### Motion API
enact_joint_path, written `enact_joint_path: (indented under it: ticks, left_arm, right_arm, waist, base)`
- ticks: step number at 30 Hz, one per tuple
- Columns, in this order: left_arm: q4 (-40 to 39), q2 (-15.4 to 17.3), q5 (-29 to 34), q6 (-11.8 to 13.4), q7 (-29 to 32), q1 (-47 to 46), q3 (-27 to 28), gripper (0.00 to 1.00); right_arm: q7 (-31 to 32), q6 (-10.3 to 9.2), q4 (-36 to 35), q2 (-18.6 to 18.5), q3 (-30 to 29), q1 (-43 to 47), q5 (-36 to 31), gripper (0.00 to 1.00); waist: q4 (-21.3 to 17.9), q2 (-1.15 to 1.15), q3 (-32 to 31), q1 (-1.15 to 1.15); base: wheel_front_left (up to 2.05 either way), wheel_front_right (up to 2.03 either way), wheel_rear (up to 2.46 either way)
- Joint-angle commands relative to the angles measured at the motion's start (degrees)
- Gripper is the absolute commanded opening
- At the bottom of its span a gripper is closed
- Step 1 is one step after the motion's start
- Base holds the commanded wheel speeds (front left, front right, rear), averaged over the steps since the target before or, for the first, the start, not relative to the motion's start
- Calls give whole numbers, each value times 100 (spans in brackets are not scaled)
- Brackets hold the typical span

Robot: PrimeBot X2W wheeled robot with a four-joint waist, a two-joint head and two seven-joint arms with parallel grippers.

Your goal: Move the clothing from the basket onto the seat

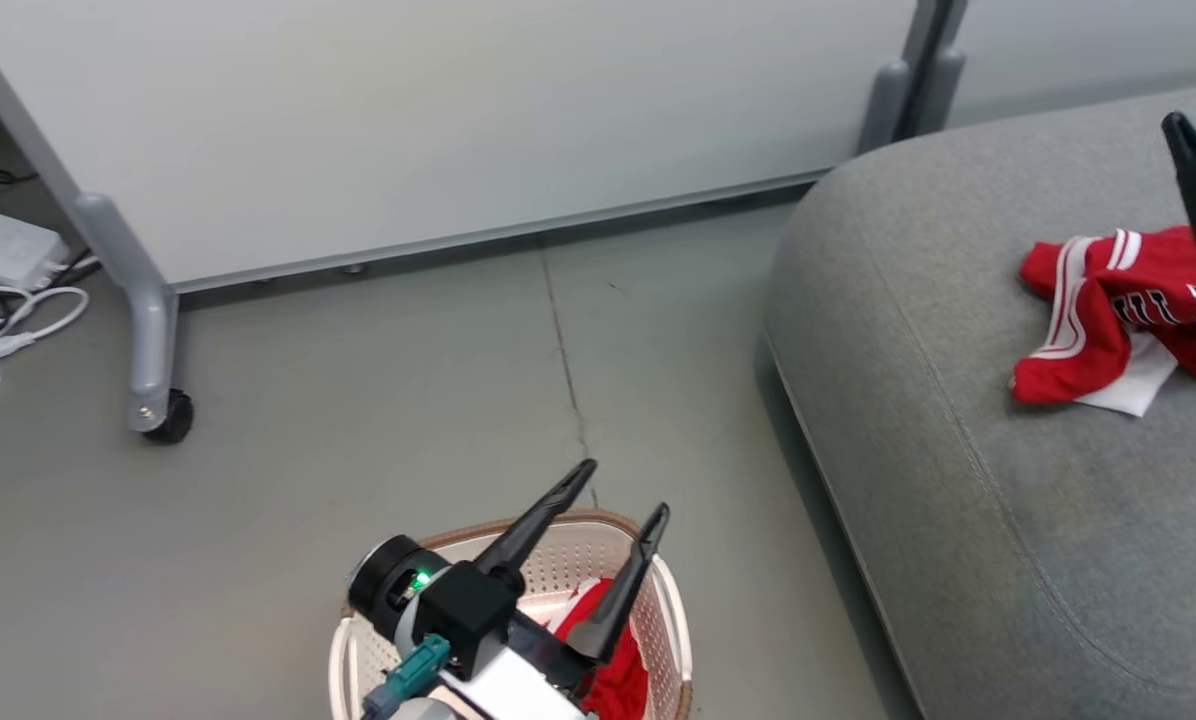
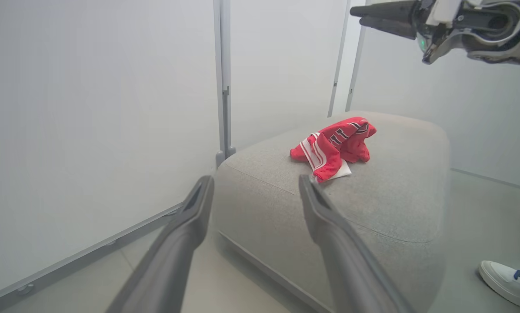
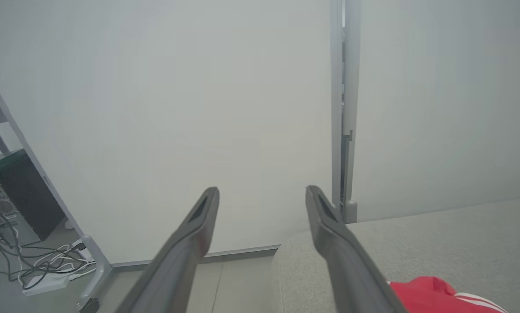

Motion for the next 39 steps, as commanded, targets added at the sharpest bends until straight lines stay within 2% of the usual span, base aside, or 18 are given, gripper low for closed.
enact_joint_path:
  ticks: [1,4,8,10,15,21,30,39]
  left_arm:
    - [-21,23,29,2,-1,77,116,100]
    - [-65,5,-47,23,-1,232,408,100]
    - [-249,-2,-267,176,-1,401,714,100]
    - [-289,-5,-18,290,-1,451,781,100]
    - [-337,-3,138,639,0,614,990,100]
    - [-332,-5,56,904,0,811,1246,100]
    - [-338,-3,69,966,-1,931,1356,100]
    - [-298,-4,53,985,-1,1048,1381,100]
  right_arm:
    - [-373,11,-145,5,92,158,10,100]
    - [-952,11,-331,59,307,522,28,100]
    - [-1164,10,-610,345,314,984,1,100]
    - [-1177,10,-796,503,48,1206,-30,100]
    - [-1171,11,-1260,1161,-663,2069,-762,100]
    - [-1173,11,-1608,1814,-979,2927,-1549,100]
    - [-1174,11,-1975,2361,-1294,3668,-2440,100]
    - [-1174,11,-1791,2790,-1621,4064,-2962,100]
  waist:
    - [206,0,-172,0]
    - [410,0,-301,0]
    - [660,0,-404,0]
    - [794,0,-443,0]
    - [1111,0,-545,0]
    - [1348,0,-584,0]
    - [1490,0,-593,0]
    - [1453,0,-627,0]
  base:
    - [0,0,0]
    - [0,0,0]
    - [0,0,0]
    - [0,0,0]
    - [0,0,0]
    - [0,0,0]
    - [0,0,0]
    - [0,0,0]
